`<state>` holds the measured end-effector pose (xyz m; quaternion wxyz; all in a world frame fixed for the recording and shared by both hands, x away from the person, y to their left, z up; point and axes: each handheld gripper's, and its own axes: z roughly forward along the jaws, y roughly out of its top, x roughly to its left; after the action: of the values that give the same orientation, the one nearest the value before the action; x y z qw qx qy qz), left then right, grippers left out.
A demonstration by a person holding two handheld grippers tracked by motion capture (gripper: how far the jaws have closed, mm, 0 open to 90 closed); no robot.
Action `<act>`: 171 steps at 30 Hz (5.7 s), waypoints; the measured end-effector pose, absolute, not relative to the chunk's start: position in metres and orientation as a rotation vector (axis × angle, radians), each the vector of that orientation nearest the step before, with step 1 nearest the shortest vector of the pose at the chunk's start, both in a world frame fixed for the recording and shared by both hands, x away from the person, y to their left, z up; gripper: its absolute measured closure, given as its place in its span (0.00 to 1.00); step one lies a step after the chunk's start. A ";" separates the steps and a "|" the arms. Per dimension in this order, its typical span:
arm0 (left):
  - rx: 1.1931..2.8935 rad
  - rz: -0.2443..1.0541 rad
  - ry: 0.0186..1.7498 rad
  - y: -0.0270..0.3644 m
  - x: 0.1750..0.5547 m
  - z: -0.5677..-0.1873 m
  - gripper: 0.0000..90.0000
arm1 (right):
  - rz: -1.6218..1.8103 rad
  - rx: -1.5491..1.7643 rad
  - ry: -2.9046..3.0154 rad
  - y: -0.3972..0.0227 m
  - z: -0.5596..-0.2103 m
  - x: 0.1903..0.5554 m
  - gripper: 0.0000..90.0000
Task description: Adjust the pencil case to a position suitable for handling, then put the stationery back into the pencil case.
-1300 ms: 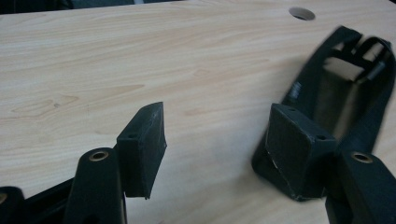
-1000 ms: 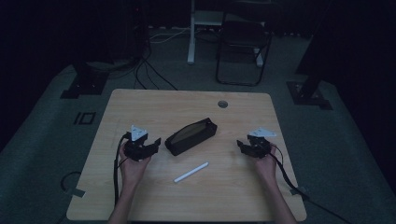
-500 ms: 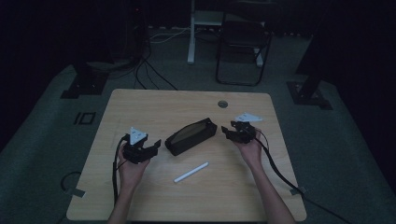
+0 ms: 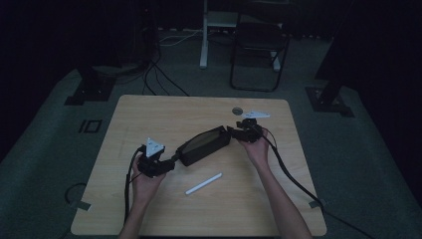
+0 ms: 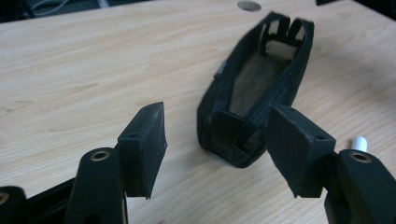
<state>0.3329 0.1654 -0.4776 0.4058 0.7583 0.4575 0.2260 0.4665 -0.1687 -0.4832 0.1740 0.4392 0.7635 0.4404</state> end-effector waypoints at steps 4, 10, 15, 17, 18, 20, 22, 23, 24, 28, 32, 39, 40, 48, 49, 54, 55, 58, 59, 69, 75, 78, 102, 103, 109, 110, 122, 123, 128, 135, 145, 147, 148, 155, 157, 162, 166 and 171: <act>1.940 0.564 1.143 0.159 0.335 -0.481 0.44 | 1.279 1.287 2.170 -0.164 -0.487 0.473 0.52; 1.944 0.556 1.156 0.159 0.339 -0.485 0.49 | 1.256 1.294 2.196 -0.155 -0.491 0.480 0.54; 1.968 0.541 1.169 0.159 0.344 -0.490 0.56 | 1.236 1.322 2.244 -0.154 -0.499 0.484 0.57; 1.987 0.535 1.157 0.158 0.345 -0.491 0.59 | 1.264 1.338 2.254 -0.154 -0.501 0.484 0.58; 2.001 0.539 1.149 0.157 0.344 -0.492 0.60 | 1.271 1.340 2.258 -0.154 -0.502 0.483 0.58; 2.023 0.544 1.136 0.155 0.343 -0.492 0.62 | 1.270 1.336 2.267 -0.155 -0.502 0.481 0.58; 2.032 0.536 1.127 0.154 0.342 -0.492 0.64 | 1.274 1.332 2.277 -0.156 -0.502 0.478 0.58; 2.036 0.532 1.122 0.153 0.341 -0.492 0.65 | 1.279 1.335 2.283 -0.157 -0.502 0.476 0.58; 2.038 0.529 1.119 0.153 0.340 -0.491 0.66 | 1.277 1.328 2.292 -0.158 -0.502 0.473 0.57; 2.048 0.511 1.096 0.151 0.334 -0.489 0.69 | 1.258 1.296 2.314 -0.165 -0.501 0.459 0.57; 2.053 0.500 1.080 0.149 0.328 -0.488 0.70 | 1.245 1.291 2.325 -0.168 -0.501 0.455 0.57; 2.081 0.511 1.070 0.147 0.317 -0.487 0.70 | 1.262 1.279 2.339 -0.173 -0.502 0.442 0.56; 2.082 0.517 1.069 0.147 0.316 -0.487 0.69 | 1.265 1.276 2.344 -0.173 -0.502 0.442 0.56; 2.078 0.534 1.079 0.150 0.314 -0.484 0.64 | 1.283 1.282 2.358 -0.172 -0.503 0.441 0.54; 2.078 0.534 1.079 0.150 0.314 -0.484 0.62 | 1.283 1.282 2.358 -0.172 -0.503 0.441 0.54; 2.055 0.566 1.069 0.153 0.307 -0.476 0.53 | 1.280 1.281 2.298 -0.176 -0.497 0.435 0.48; 2.047 0.564 1.066 0.154 0.306 -0.475 0.52 | 1.272 1.275 2.284 -0.177 -0.495 0.433 0.47; 2.034 0.572 1.055 0.158 0.305 -0.474 0.49 | 1.236 1.239 2.259 -0.183 -0.490 0.425 0.45; 2.033 0.572 1.056 0.159 0.305 -0.475 0.49 | 1.208 1.225 2.255 -0.185 -0.490 0.423 0.44; 2.004 0.551 1.044 0.167 0.301 -0.472 0.50 | 1.102 1.208 2.254 -0.211 -0.504 0.399 0.38; 1.990 0.519 1.025 0.166 0.299 -0.471 0.51 | 1.042 1.255 2.260 -0.232 -0.520 0.390 0.37; 1.994 0.511 1.016 0.164 0.298 -0.470 0.51 | 1.005 1.277 2.262 -0.240 -0.529 0.385 0.35; 2.042 0.478 0.939 0.147 0.284 -0.472 0.54 | 0.991 1.268 2.224 -0.274 -0.552 0.365 0.32; 2.046 0.472 0.932 0.146 0.283 -0.472 0.54 | 0.997 1.266 2.221 -0.274 -0.553 0.365 0.32; 2.056 0.466 0.910 0.140 0.281 -0.472 0.54 | 1.000 1.264 2.218 -0.274 -0.553 0.365 0.32; 2.060 0.469 0.902 0.138 0.280 -0.472 0.54 | 1.000 1.264 2.218 -0.274 -0.553 0.365 0.32; 2.098 0.471 0.866 0.126 0.276 -0.475 0.55 | 1.001 1.261 2.221 -0.274 -0.553 0.366 0.32; 2.104 0.471 0.860 0.126 0.276 -0.475 0.55 | 1.002 1.259 2.223 -0.274 -0.553 0.366 0.32; 2.123 0.458 0.844 0.119 0.276 -0.479 0.56 | 1.002 1.258 2.223 -0.274 -0.553 0.366 0.32; 2.160 0.445 0.828 0.111 0.276 -0.486 0.56 | 1.002 1.257 2.225 -0.274 -0.553 0.366 0.32; 2.174 0.410 0.828 0.107 0.281 -0.498 0.56 | 1.002 1.257 2.225 -0.274 -0.553 0.367 0.32; 2.179 0.410 0.834 0.107 0.283 -0.501 0.56 | 1.003 1.256 2.226 -0.274 -0.553 0.367 0.32; 2.181 0.415 0.834 0.106 0.284 -0.502 0.56 | 1.003 1.255 2.226 -0.274 -0.553 0.367 0.32; 2.196 0.394 0.832 0.106 0.290 -0.511 0.55 | 1.003 1.255 2.226 -0.274 -0.553 0.367 0.32; 2.197 0.392 0.836 0.106 0.291 -0.511 0.55 | 1.003 1.255 2.226 -0.274 -0.553 0.367 0.32; 2.215 0.381 0.841 0.105 0.296 -0.519 0.55 | 1.003 1.256 2.226 -0.274 -0.553 0.367 0.32; 2.236 0.358 0.846 0.103 0.299 -0.526 0.55 | 1.003 1.256 2.226 -0.274 -0.553 0.367 0.32; 2.253 0.350 0.853 0.100 0.302 -0.532 0.56 | 1.003 1.255 2.226 -0.274 -0.553 0.367 0.32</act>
<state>0.3019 0.1003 -0.5323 0.3464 0.8681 0.3288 0.1349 0.3668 -0.2740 -0.5532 0.1971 0.4482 0.7950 0.3581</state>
